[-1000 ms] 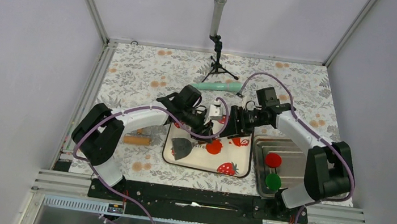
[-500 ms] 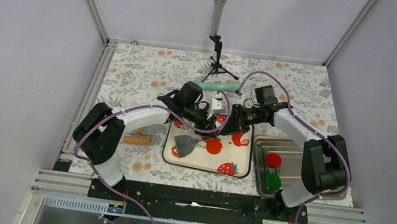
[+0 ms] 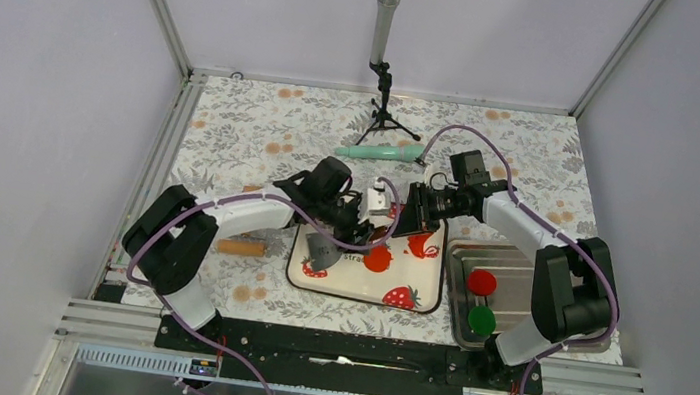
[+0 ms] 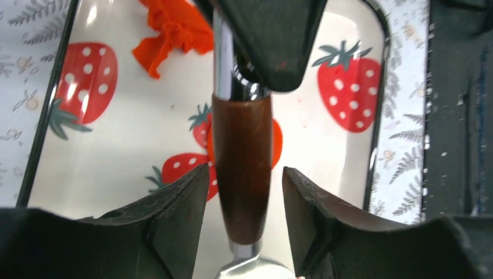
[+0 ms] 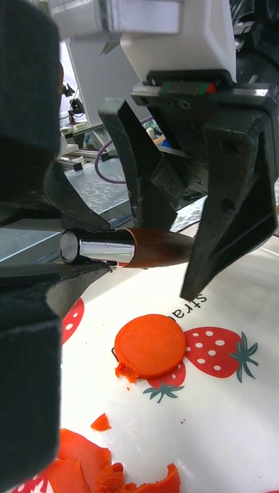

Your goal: Roll out the dumpling wrappers from the dough

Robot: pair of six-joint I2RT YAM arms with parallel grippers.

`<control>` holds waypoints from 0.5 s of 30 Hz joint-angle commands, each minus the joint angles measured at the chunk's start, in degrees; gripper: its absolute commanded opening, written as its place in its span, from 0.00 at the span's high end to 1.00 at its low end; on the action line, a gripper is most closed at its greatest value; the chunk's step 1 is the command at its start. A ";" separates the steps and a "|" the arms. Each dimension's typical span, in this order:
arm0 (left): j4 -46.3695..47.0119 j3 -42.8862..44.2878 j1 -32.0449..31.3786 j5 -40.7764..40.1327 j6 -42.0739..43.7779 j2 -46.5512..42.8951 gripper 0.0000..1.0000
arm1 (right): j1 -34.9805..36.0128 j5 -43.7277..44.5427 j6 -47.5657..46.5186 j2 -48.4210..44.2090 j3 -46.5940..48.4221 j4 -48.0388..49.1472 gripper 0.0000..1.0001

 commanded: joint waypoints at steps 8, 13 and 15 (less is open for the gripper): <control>3.94 -5.03 -0.19 -12.78 8.86 -5.31 0.56 | -1.31 -2.17 0.36 0.34 2.82 -3.78 1.00; 3.62 -4.85 -0.20 -11.45 9.56 -4.55 0.80 | -1.52 -2.08 0.72 0.57 3.03 -3.77 1.00; 3.36 -4.25 -0.20 -10.02 9.12 -4.55 0.92 | -1.53 -0.97 1.10 0.33 3.22 -3.65 0.98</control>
